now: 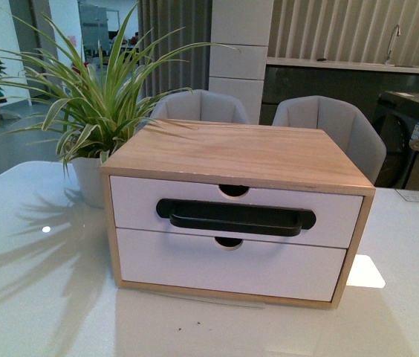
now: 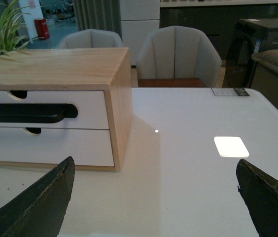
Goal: Pull drawer
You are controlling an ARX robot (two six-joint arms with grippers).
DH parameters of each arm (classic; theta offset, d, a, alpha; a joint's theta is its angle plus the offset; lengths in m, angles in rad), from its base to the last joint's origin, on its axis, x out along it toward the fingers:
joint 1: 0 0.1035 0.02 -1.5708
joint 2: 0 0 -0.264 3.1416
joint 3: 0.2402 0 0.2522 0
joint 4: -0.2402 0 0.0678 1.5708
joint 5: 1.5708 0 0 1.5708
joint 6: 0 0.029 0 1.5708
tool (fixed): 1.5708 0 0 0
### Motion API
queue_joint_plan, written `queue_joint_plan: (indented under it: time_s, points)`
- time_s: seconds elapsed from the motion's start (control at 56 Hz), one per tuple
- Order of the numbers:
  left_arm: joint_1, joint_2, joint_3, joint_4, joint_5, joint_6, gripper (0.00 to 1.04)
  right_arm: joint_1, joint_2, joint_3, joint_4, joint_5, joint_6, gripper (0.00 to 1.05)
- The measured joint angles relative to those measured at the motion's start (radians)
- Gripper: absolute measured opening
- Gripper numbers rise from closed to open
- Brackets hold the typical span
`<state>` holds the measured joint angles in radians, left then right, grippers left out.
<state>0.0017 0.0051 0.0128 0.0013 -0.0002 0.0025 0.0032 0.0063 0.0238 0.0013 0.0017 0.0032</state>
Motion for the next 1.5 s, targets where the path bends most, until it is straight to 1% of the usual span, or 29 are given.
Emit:
queue_joint_plan:
  time_s: [0.071,0.089,0.125,0.161,0.214,0.25,0.339,0.375,0.429,0.482,0.536,0.625,0.661,0.732,0.786,0.982,1.107,1.304,1.5]
  points:
    - [0.0,0.0,0.0,0.0,0.0,0.0,0.97,0.0,0.0,0.0,0.0,0.0,0.0,0.96]
    - [-0.006,0.004,0.001,-0.008,-0.018,-0.006,0.97,0.001,0.006,0.002,-0.01,0.006,0.006,0.96]
    - [-0.034,0.031,0.009,-0.036,-0.084,-0.031,0.97,0.006,0.034,0.013,-0.048,0.01,0.025,0.96]
    - [-0.059,0.071,0.01,-0.027,-0.119,-0.045,0.97,0.016,0.078,0.019,-0.044,0.013,0.042,0.96]
    - [-0.099,0.154,0.015,0.019,-0.117,-0.051,0.97,0.037,0.164,0.028,-0.008,0.012,0.049,0.96]
    - [-0.137,0.233,0.027,0.076,-0.098,-0.042,0.97,0.055,0.241,0.046,0.031,0.002,0.038,0.96]
    - [-0.198,0.404,0.076,0.203,-0.048,0.008,0.97,0.063,0.407,0.111,0.094,-0.043,0.003,0.96]
    - [-0.216,0.467,0.098,0.257,-0.03,0.034,0.97,0.064,0.468,0.141,0.1,-0.066,-0.014,0.96]
    - [-0.242,0.597,0.146,0.357,0.023,0.099,0.97,0.074,0.583,0.203,0.101,-0.109,-0.067,0.96]
    - [-0.265,0.703,0.187,0.421,0.051,0.15,0.97,0.083,0.671,0.254,0.097,-0.14,-0.111,0.96]
    - [-0.283,0.804,0.23,0.457,0.101,0.215,0.97,0.093,0.755,0.303,0.088,-0.159,-0.166,0.96]
    - [-0.309,0.948,0.304,0.46,0.182,0.308,0.97,0.113,0.864,0.384,0.059,-0.173,-0.245,0.96]
    - [-0.32,1.007,0.338,0.463,0.23,0.347,0.97,0.122,0.914,0.423,0.044,-0.179,-0.286,0.96]
    - [-0.337,1.092,0.407,0.445,0.322,0.431,0.97,0.135,0.995,0.487,0.036,-0.186,-0.346,0.96]
    - [-0.352,1.146,0.459,0.417,0.359,0.5,0.97,0.139,1.048,0.531,0.029,-0.194,-0.391,0.96]
    - [-0.385,1.332,0.622,0.295,0.426,0.751,0.97,0.153,1.202,0.673,-0.037,-0.241,-0.525,0.96]
    - [-0.399,1.435,0.726,0.224,0.438,0.865,0.97,0.163,1.287,0.745,-0.074,-0.252,-0.598,0.96]
    - [-0.409,1.556,0.86,0.101,0.438,0.996,0.97,0.175,1.382,0.823,-0.109,-0.284,-0.675,0.96]
    - [-0.41,1.661,0.986,-0.033,0.428,1.115,0.97,0.194,1.458,0.885,-0.146,-0.339,-0.739,0.96]
